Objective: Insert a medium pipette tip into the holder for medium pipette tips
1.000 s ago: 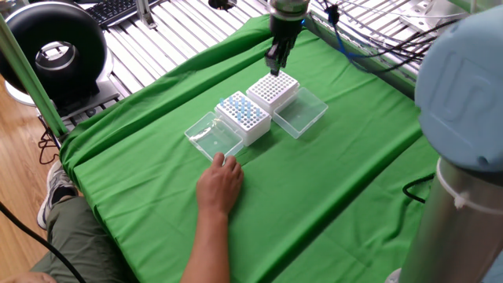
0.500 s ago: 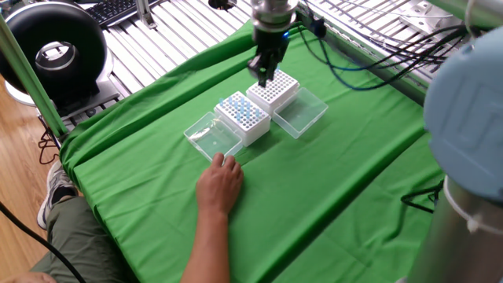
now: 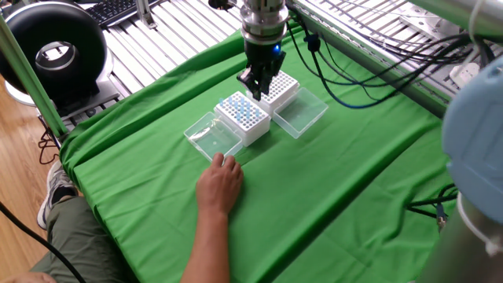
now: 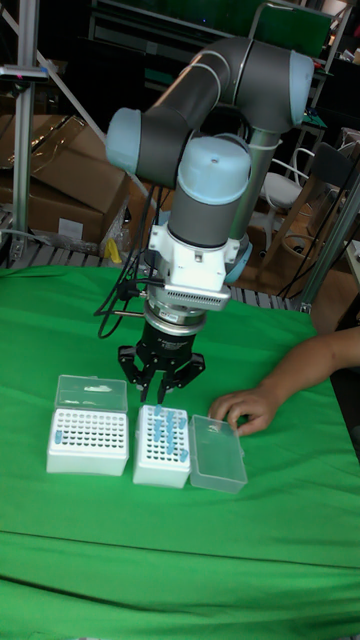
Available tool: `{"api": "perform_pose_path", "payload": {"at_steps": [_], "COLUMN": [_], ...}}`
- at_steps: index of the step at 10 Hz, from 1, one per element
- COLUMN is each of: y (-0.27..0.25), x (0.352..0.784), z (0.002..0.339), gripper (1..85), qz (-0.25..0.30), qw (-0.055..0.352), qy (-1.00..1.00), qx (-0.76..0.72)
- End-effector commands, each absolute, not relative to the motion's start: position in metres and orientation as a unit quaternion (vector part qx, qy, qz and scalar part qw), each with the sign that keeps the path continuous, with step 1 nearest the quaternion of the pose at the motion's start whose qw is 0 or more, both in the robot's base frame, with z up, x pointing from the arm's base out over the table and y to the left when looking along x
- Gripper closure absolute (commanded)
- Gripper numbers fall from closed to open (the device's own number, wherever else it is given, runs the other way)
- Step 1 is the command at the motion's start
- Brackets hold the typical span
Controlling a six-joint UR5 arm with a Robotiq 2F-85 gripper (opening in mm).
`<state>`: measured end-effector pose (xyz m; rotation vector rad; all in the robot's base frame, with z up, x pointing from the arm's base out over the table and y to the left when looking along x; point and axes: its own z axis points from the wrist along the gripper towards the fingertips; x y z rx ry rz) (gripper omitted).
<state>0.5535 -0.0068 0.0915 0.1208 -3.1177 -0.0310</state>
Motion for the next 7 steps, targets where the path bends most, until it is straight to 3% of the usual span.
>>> {"api": "perform_pose_path", "payload": {"at_steps": [1, 7], "y": [0.007, 0.014], "x": [0.542, 0.540], "z": [0.084, 0.069], "gripper": [56.0, 55.7], "qz": [-0.030, -0.035], "qw": [0.007, -0.007], "qy": [-0.999, -0.999], "qx": [0.020, 0.016]}}
